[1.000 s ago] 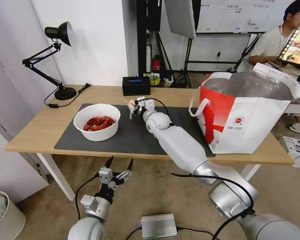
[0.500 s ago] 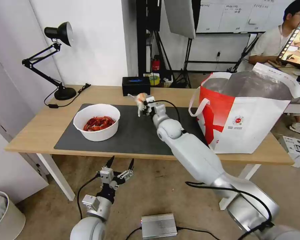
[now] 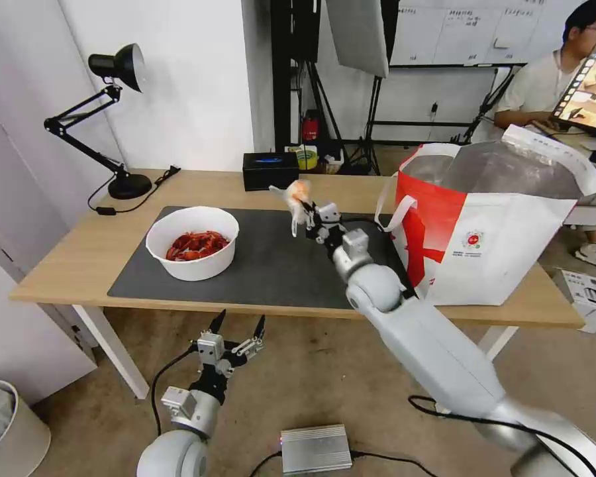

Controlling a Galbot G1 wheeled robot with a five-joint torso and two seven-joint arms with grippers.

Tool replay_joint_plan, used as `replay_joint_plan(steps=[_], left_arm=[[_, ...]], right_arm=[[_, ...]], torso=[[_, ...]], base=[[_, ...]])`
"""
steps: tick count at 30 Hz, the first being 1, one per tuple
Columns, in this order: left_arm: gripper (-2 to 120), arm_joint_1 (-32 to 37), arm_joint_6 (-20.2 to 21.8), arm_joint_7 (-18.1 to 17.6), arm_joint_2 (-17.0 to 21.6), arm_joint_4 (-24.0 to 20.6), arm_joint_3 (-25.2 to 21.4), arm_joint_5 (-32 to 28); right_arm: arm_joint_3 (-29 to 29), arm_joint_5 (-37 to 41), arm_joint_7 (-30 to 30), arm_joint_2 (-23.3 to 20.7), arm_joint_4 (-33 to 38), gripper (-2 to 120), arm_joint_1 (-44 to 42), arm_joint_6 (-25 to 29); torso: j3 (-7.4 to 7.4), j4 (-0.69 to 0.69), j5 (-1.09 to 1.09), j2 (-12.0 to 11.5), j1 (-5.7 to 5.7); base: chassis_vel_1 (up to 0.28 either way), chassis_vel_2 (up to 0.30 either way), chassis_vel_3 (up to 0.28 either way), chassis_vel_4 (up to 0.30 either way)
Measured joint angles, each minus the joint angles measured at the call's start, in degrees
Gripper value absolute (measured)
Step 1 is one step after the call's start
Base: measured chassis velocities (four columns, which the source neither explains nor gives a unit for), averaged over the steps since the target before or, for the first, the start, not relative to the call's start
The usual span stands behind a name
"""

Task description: Pick up the trash from the table and place it into the takeout bag.

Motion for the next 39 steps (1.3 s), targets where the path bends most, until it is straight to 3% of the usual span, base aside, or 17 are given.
replay_joint_plan(steps=[8, 20, 36, 39], left_arm=[[100, 0.10, 0.00, 0.00, 1.48, -0.40, -0.46, -0.94], [100, -0.10, 0.00, -0.02, 2.48, -0.46, -0.79, -1.59], [100, -0.23, 0.00, 0.04, 1.92, 0.09, -0.31, -1.24], [100, -0.26, -0.04, 0.16, 2.07, 0.30, -0.34, -1.23]], right_arm=[[7.27, -2.42, -1.25, -4.18, 10.35, 0, -9.97, 5.06], [18.28, -5.07, -0.77, -9.02, 19.63, 0, -16.23, 9.77], [26.75, -0.13, 7.91, -11.20, 23.79, 0, -15.60, 9.45], [31.70, 2.87, 9.26, -11.96, 24.42, 0, -16.22, 7.32]], torso=[[0.00, -0.01, -0.01, 0.00, 0.00], [0.00, 0.00, -0.01, 0.00, 0.00], [0.00, 0.00, -0.01, 0.00, 0.00], [0.00, 0.00, 0.00, 0.00, 0.00]], base=[[0.000, 0.000, 0.000, 0.000], [0.000, 0.000, 0.000, 0.000], [0.000, 0.000, 0.000, 0.000], [0.000, 0.000, 0.000, 0.000]])
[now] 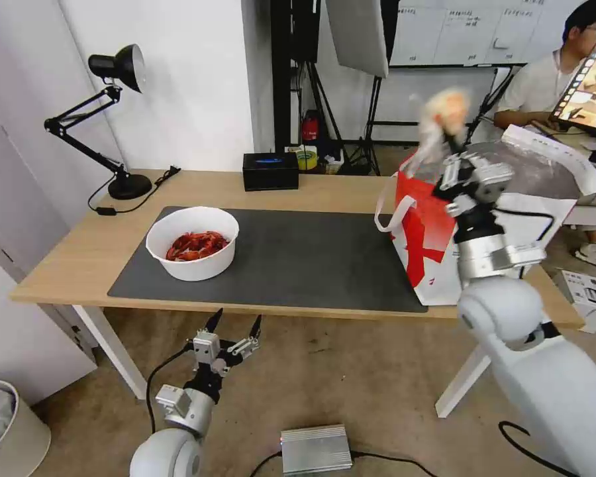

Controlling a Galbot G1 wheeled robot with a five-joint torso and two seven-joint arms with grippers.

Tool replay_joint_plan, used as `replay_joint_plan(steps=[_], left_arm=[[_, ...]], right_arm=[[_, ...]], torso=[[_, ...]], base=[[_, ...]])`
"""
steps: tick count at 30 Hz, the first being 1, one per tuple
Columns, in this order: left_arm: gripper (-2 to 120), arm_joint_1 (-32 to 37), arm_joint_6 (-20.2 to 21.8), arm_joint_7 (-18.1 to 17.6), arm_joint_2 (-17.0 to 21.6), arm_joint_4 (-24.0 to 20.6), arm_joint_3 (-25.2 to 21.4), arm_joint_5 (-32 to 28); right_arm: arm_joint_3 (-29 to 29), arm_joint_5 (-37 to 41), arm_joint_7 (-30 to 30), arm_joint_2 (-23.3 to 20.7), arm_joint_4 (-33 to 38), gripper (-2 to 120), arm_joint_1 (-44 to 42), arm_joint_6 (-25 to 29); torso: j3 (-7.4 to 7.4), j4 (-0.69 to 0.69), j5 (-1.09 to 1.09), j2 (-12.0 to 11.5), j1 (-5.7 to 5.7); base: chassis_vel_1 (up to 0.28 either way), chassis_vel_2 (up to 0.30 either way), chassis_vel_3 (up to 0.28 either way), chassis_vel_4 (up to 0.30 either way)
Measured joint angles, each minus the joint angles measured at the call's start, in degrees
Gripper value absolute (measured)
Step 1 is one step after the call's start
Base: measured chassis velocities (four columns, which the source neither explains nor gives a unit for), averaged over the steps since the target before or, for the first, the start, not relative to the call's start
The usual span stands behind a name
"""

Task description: Pick up the trash from the table and place it into the takeout bag.

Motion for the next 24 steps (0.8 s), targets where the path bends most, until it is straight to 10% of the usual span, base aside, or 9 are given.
replay_joint_plan(steps=[16, 24], left_arm=[[100, -0.38, -0.17, 0.81, -0.53, 0.57, 0.33, 0.18], [100, -0.13, -0.37, 0.94, -0.51, 0.66, 0.23, 0.27]], right_arm=[[7.18, 22.51, 7.92, -8.44, 6.92, 0, -0.30, -28.64], [7.35, 28.88, 13.15, -8.17, 4.15, 0, 1.60, -34.60]], torso=[[0.00, 0.00, -0.01, 0.00, 0.00], [0.00, 0.00, 0.00, 0.00, 0.00]], base=[[0.000, 0.000, 0.000, 0.000], [0.000, 0.000, 0.000, 0.000]])
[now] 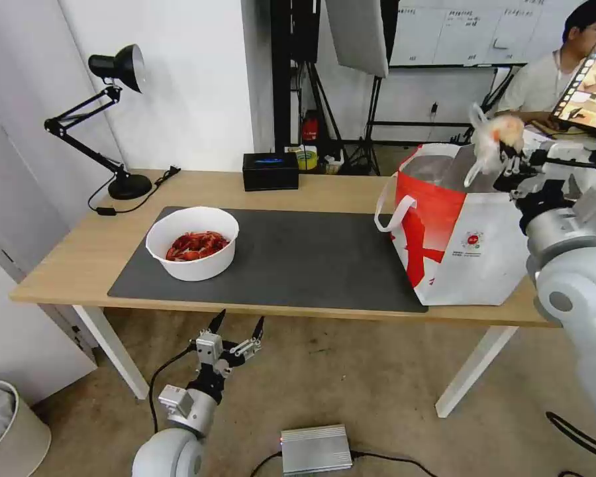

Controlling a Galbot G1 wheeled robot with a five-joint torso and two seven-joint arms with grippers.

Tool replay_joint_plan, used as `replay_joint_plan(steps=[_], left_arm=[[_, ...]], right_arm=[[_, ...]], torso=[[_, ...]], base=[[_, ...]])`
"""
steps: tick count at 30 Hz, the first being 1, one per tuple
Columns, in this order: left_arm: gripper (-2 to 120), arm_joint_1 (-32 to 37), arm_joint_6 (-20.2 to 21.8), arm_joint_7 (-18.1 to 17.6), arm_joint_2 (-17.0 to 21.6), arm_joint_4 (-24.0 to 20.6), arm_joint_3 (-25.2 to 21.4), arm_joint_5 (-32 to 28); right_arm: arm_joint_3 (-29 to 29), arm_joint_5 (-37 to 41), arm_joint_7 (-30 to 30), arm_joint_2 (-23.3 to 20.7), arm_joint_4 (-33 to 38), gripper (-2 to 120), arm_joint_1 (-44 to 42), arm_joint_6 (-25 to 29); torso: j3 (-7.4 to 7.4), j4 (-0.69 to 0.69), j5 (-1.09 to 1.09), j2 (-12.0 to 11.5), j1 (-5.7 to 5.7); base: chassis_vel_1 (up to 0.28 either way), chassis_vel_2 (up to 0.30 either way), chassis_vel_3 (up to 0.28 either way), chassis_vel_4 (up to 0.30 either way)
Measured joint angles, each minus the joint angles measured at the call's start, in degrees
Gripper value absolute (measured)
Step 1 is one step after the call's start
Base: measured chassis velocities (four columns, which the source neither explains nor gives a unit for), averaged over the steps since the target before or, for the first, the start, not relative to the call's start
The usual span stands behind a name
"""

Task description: Pick up the trash from the table and place it into the takeout bag.

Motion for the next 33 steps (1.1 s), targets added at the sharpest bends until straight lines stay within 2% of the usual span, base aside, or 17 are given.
replay_joint_plan(steps=[8, 18, 19, 21, 22, 24, 28, 30, 31, 33], left_arm=[[100, 0.14, -0.19, 0.07, -0.24, 0.14, 0.16, 0.37], [100, 0.18, -0.19, 0.08, -0.63, 0.07, 0.30, 0.79], [100, 0.20, -0.19, 0.08, -0.69, 0.06, 0.34, 0.86], [100, 0.20, -0.19, 0.08, -0.69, 0.06, 0.34, 0.87], [100, 0.22, -0.19, 0.08, -0.80, 0.06, 0.40, 0.94], [100, 0.24, -0.19, 0.08, -0.95, 0.01, 0.50, 1.07], [100, 0.35, -0.20, 0.07, -0.98, -0.09, 0.79, 1.15], [100, 0.37, -0.26, 0.09, -1.03, -0.09, 1.25, 1.45], [100, 0.37, -0.26, 0.09, -1.03, -0.09, 1.25, 1.45], [100, 0.41, -0.28, 0.11, -1.12, -0.09, 1.35, 1.60]], right_arm=[[-1.02, 3.23, 2.37, 0.06, -3.70, 0, 3.39, -1.12], [-1.09, 3.29, 2.78, 0.34, -4.05, 2, 3.35, -1.36], [-1.08, 3.26, 2.82, 0.38, -4.05, 10, 3.27, -1.36], [-1.07, 3.26, 2.82, 0.38, -4.05, 10, 3.25, -1.36], [-1.00, 3.19, 2.83, 0.41, -4.05, 19, 3.04, -1.35], [-0.90, 2.94, 2.85, 0.46, -3.95, 31, 2.76, -1.26], [-0.85, 2.76, 2.91, 0.92, -3.72, 39, 2.57, -0.98], [-0.94, 2.45, 2.99, 1.77, -3.62, 51, 2.23, -0.79], [-0.94, 2.45, 2.99, 1.77, -3.62, 51, 2.23, -0.79], [-1.14, 2.41, 3.04, 1.93, -3.60, 61, 2.27, -0.74]], torso=[[0.00, 0.00, 0.00, 0.00, 0.00], [0.00, 0.00, -0.01, 0.00, 0.00], [0.00, 0.00, -0.01, 0.00, 0.00], [0.00, 0.00, -0.01, 0.00, 0.00], [0.00, 0.00, -0.01, 0.00, 0.00], [0.00, 0.00, -0.01, 0.00, 0.00], [0.00, 0.00, -0.01, 0.00, 0.00], [0.00, 0.00, -0.01, 0.00, 0.00], [0.00, 0.00, -0.01, 0.00, 0.00], [0.00, 0.00, -0.01, 0.00, 0.00]], base=[[0.000, 0.000, 0.000, 0.000], [0.000, 0.000, 0.000, 0.000], [0.000, 0.000, 0.000, 0.000], [0.000, 0.000, 0.000, 0.000], [0.000, 0.000, 0.000, 0.000], [0.000, 0.000, 0.000, 0.000], [0.000, 0.000, 0.000, 0.000], [0.000, 0.000, 0.000, 0.000], [0.000, 0.000, 0.000, 0.000], [0.000, 0.000, 0.000, 0.000]])
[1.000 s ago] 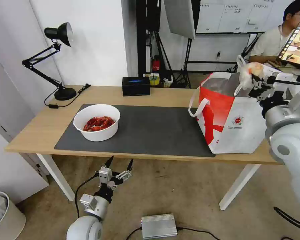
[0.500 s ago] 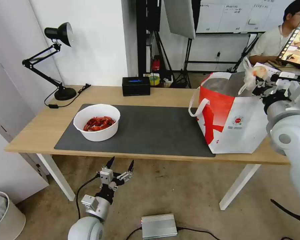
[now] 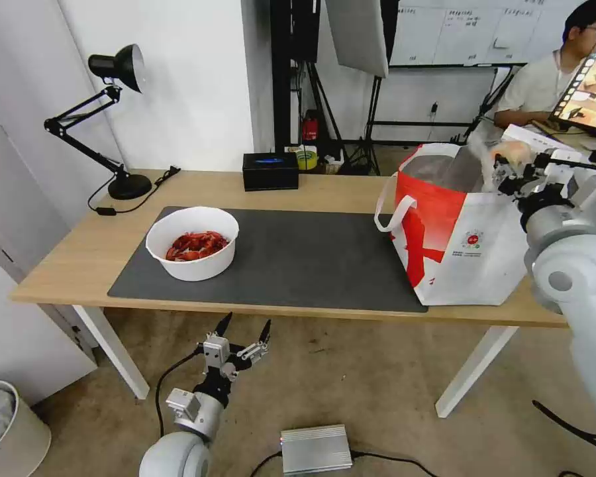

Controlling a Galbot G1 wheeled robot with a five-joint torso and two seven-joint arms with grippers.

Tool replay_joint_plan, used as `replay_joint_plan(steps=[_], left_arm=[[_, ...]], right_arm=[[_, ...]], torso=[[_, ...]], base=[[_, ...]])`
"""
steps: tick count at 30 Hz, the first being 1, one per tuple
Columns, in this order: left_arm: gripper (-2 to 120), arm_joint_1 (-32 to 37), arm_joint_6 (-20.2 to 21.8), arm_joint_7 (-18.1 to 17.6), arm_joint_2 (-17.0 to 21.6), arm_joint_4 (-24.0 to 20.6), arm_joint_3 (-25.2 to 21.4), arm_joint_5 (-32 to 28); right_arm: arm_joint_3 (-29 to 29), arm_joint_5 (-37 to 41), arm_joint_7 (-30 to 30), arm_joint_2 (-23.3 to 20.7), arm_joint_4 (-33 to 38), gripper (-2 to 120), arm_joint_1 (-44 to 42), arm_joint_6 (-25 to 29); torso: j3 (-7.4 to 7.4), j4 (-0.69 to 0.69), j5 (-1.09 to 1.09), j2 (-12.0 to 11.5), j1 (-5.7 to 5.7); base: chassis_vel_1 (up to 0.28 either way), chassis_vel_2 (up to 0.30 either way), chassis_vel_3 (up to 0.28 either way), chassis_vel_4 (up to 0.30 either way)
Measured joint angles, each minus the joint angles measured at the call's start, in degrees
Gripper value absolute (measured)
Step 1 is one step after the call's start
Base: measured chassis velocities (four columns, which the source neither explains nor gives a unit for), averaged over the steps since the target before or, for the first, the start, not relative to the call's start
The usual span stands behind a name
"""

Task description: Pick up the trash from the table and place it into the takeout bag.

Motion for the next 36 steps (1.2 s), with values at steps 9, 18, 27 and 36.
replay_joint_plan(steps=[9, 18, 27, 36], left_arm=[[100, 0.26, -0.09, 0.04, -0.15, -0.01, -0.08, 0.27], [100, 0.27, -0.11, 0.08, -0.27, -0.07, -0.05, 0.39], [100, 0.66, -0.62, 0.19, -0.68, -0.44, -0.24, 0.56], [100, 0.97, -0.80, 0.19, -0.87, -1.36, -1.16, 0.66]], right_arm=[[-0.45, -0.58, -0.05, 0.12, -0.03, 90, 0.04, 0.73], [-2.86, -6.03, -4.51, 1.18, 0.75, 100, -0.27, 10.28], [-7.05, -9.88, -18.80, 4.21, 2.81, 100, -3.55, 28.87], [-10.47, -18.77, -26.49, 9.55, 4.25, 100, -12.02, 36.49]], torso=[[0.00, 0.00, 0.00, 0.00, 0.00], [0.00, 0.00, -0.01, 0.00, 0.00], [0.00, 0.00, -0.01, 0.00, 0.00], [0.00, -0.01, -0.01, 0.00, -0.01]], base=[[0.000, 0.000, 0.000, 0.000], [0.000, 0.000, 0.000, 0.000], [0.000, 0.000, 0.000, 0.000], [0.000, 0.000, 0.000, 0.000]])
